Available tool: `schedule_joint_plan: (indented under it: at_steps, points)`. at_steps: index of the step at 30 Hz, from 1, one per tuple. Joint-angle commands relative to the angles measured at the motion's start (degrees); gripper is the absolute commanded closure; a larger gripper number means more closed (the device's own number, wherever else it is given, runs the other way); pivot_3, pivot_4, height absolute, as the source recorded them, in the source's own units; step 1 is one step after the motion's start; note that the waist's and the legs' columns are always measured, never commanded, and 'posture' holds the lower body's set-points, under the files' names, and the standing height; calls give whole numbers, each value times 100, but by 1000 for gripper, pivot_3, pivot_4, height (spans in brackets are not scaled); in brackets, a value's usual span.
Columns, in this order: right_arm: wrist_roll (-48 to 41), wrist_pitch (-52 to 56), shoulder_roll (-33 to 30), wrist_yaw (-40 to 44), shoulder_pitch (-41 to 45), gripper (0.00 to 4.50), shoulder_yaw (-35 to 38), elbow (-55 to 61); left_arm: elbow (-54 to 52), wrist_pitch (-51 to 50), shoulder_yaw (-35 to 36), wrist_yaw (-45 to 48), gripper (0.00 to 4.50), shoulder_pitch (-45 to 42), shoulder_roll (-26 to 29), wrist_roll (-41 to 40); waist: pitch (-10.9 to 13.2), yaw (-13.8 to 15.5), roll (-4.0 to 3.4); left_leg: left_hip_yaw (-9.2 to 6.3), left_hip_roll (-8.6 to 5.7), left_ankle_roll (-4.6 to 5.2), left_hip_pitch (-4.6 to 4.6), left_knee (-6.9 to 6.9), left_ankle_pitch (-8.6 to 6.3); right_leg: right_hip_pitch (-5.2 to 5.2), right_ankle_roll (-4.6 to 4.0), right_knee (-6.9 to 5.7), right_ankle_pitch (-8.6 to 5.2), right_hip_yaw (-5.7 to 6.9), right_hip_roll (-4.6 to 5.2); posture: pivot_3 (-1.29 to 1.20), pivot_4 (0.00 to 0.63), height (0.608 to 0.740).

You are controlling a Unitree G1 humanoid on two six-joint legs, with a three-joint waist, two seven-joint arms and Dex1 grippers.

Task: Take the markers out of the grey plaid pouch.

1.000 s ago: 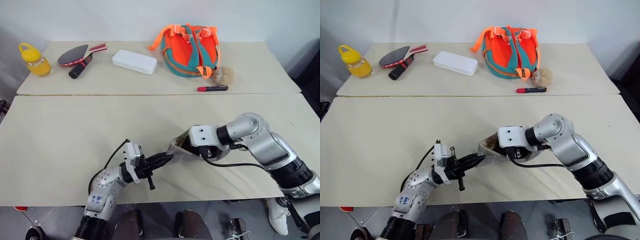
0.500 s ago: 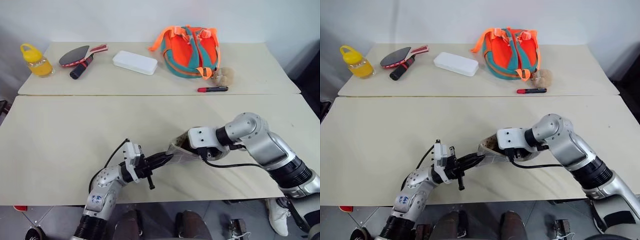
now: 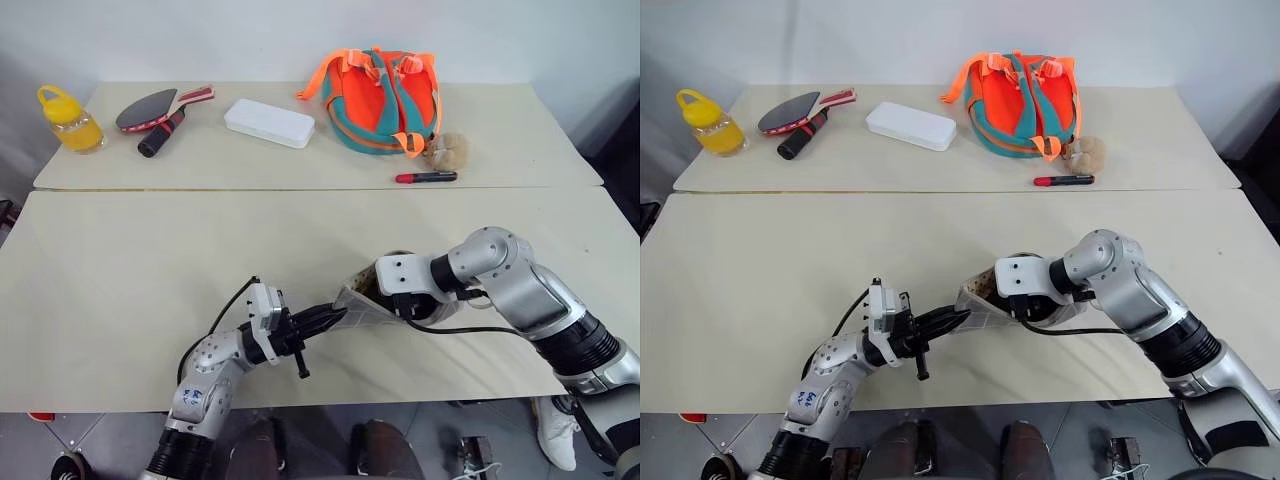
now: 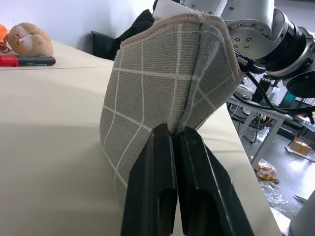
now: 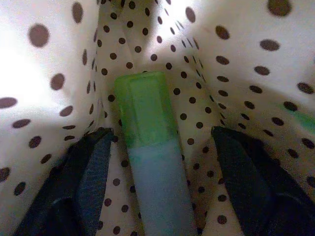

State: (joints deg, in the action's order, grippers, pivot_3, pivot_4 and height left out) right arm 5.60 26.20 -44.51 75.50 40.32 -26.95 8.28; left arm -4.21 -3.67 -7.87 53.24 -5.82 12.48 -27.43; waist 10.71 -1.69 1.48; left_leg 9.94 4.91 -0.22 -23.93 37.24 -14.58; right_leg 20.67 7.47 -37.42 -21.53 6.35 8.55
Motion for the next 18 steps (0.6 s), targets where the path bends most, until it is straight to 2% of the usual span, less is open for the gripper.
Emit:
schedule_joint_plan:
  at_steps: [1,4,5,13,18]
  points:
    - [12,50,-36,40,-97,2338,-6,-32,-251,71,15,8,4500,-33,4,-31,0,1,0,0,0,0,0,0,0,0,0,0,0,0,0,0,150,740]
    - [8,1,-80,64,-67,3321,66,-57,-258,83,4,4,4500,-24,6,-12,0,-4,0,0,0,0,0,3,0,-1,0,0,0,0,0,0,150,740]
    - [2,-10,-88,67,-56,3412,90,-58,-261,86,1,5,4500,-19,7,-7,0,-3,0,0,0,0,0,4,0,-1,0,-1,0,0,0,0,150,740]
    - [-698,337,-376,386,348,3412,833,423,-305,95,266,-278,4500,-202,-39,-62,1,9,-1,-2,0,1,-16,6,0,12,0,-1,0,-1,1,0,150,740]
    - [-949,540,-451,470,165,3412,818,604,-302,-29,307,-415,4500,-398,-193,-228,1,9,-1,-6,-1,1,-16,0,0,10,0,1,0,4,0,0,150,740]
